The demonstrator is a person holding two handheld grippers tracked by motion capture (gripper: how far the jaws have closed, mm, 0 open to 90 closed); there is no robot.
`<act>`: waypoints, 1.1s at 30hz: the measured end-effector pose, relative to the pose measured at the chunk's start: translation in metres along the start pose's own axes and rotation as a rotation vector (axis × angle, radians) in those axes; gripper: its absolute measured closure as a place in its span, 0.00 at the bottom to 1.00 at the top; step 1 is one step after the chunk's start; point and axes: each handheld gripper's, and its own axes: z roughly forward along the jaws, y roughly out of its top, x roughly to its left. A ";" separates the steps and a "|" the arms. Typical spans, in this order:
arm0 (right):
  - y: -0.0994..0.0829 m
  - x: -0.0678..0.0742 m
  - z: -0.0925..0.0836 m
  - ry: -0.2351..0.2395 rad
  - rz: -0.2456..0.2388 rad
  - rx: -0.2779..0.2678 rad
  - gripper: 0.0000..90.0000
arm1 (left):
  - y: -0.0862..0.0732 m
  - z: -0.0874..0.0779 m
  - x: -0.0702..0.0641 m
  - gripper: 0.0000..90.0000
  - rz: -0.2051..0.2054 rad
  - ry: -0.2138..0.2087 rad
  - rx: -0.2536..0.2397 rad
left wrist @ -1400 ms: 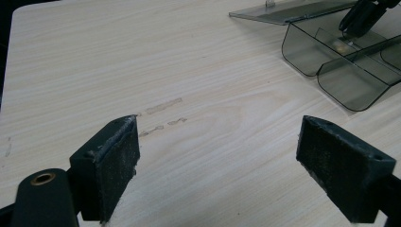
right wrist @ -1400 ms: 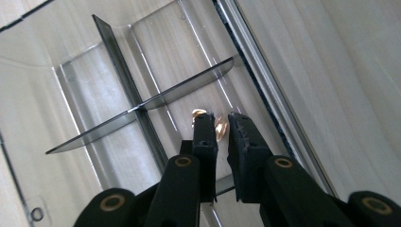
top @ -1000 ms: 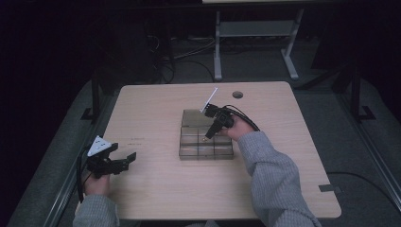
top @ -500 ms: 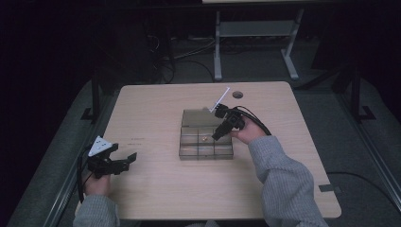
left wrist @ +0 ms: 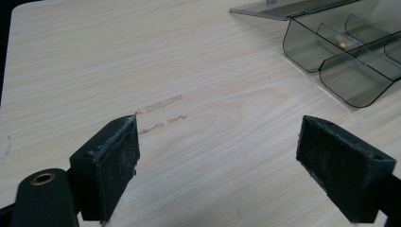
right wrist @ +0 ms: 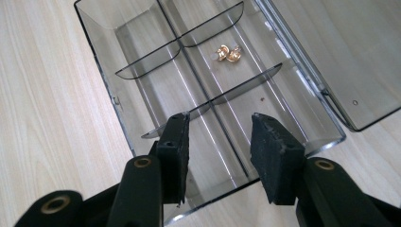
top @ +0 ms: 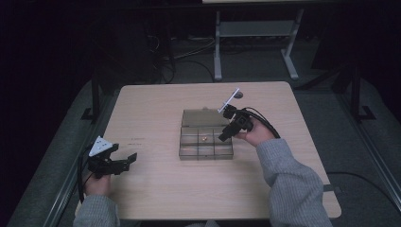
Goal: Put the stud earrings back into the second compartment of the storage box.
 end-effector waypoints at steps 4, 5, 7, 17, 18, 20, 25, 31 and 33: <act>-0.005 0.002 -0.004 -0.005 0.001 -0.010 0.62 | 0.000 0.000 -0.001 0.15 0.002 0.000 0.001; -0.007 0.002 -0.004 -0.008 0.001 -0.014 0.61 | 0.000 0.000 -0.001 0.15 0.001 -0.001 0.002; -0.011 0.002 -0.004 -0.012 0.004 -0.019 0.61 | 0.000 0.001 -0.001 0.15 0.005 -0.003 0.000; -0.034 -0.002 -0.010 -0.016 0.035 -0.036 0.59 | -0.001 0.001 -0.001 0.15 0.011 -0.001 0.006; -0.037 -0.002 -0.010 -0.014 0.042 -0.032 0.59 | -0.001 0.002 -0.001 0.15 0.009 -0.001 0.004; -0.040 -0.003 -0.011 -0.018 0.046 -0.029 0.58 | -0.001 0.002 -0.002 0.15 0.011 -0.001 0.007; -0.049 -0.003 -0.016 -0.021 0.059 -0.045 0.58 | -0.001 0.002 -0.002 0.15 0.007 0.001 0.007; -0.059 -0.004 -0.020 -0.022 0.076 -0.051 0.57 | -0.001 0.003 -0.003 0.15 0.018 0.006 0.009; -0.063 -0.004 -0.021 -0.024 0.081 -0.054 0.57 | -0.001 0.003 -0.003 0.15 0.019 0.007 0.009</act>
